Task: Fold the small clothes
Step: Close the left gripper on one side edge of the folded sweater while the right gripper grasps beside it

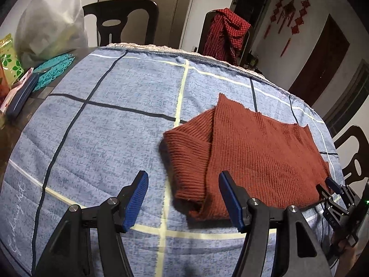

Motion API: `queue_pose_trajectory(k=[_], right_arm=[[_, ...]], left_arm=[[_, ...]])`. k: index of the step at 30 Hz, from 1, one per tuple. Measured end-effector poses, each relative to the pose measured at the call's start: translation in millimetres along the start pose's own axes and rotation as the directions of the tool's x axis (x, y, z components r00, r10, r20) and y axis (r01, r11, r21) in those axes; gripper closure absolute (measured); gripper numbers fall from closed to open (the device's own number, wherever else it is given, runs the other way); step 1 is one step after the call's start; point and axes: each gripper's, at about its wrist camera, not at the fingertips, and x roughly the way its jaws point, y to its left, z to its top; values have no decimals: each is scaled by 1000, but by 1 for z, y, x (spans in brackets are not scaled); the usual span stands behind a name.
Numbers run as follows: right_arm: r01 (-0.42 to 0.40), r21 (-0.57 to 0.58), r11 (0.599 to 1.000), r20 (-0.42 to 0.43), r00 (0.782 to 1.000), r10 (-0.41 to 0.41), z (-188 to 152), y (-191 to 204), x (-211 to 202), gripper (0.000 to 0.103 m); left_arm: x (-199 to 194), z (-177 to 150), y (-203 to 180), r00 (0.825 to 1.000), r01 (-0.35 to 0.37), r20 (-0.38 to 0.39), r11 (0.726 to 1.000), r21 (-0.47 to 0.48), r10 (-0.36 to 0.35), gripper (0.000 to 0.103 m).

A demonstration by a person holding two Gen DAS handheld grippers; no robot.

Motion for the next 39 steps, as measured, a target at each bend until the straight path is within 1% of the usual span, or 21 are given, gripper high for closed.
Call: queue_pose_trajectory(k=[2,4,6,8,10,13,14,16,18,20,24,25,27,30,33,36,39], right_arm=[[6,4,1000,16,1000,-6,4,3,-7,58],[-27,-13,1000,47,998,27,11,12,-16,58],[-79,-47,996,77,994,82,18,28,-25,58],[-137,-86,987,85,986,144,25,47,-30,58],[-207,-134,969,83,972,220,31,72,-33,58],[-275,-210,938,60,954,293,37,106,-31,57],[-296,-244,924,45,948,316,39,121,-29,54],[-320,-288,903,33,939,343,41,140,-24,48],[-334,-335,881,25,931,363,43,160,-22,48],[-327,-373,868,22,932,361,44,175,-19,48],[-310,-434,846,11,937,349,42,202,-12,48],[-300,-446,843,11,940,341,41,206,-10,48],[-280,-469,837,14,946,324,41,215,-6,48],[-268,-492,828,2,951,309,40,226,-2,48],[-237,-489,840,21,959,283,43,230,0,48],[-204,-459,865,19,971,239,48,231,5,48],[-223,-414,882,14,968,251,51,227,8,48]], left_arm=[[1,1,5,1000,5,-7,1000,-13,-5,37],[0,3,10,1000,10,-4,1000,-23,-10,37],[-2,5,13,1000,15,3,999,-30,-15,37],[-3,9,16,999,35,2,999,-34,-35,37],[-4,12,19,999,44,2,998,-35,-44,36],[-3,17,25,999,41,-3,999,-32,-41,36],[-1,19,28,999,48,-11,998,-34,-49,35],[1,22,32,999,50,-19,998,-33,-50,35],[3,24,35,999,44,-21,999,-17,-45,35],[4,27,38,998,48,-25,999,-18,-49,35],[9,31,47,993,105,-54,994,-38,-107,35],[10,31,49,992,110,-57,993,-38,-112,35],[13,32,50,992,111,-61,994,-21,-112,30],[21,33,51,986,135,-93,991,-14,-136,29],[31,35,54,974,185,-123,982,-44,-189,29],[42,39,58,960,232,-141,969,-87,-243,29],[54,44,57,949,262,-154,960,-102,-275,29]])
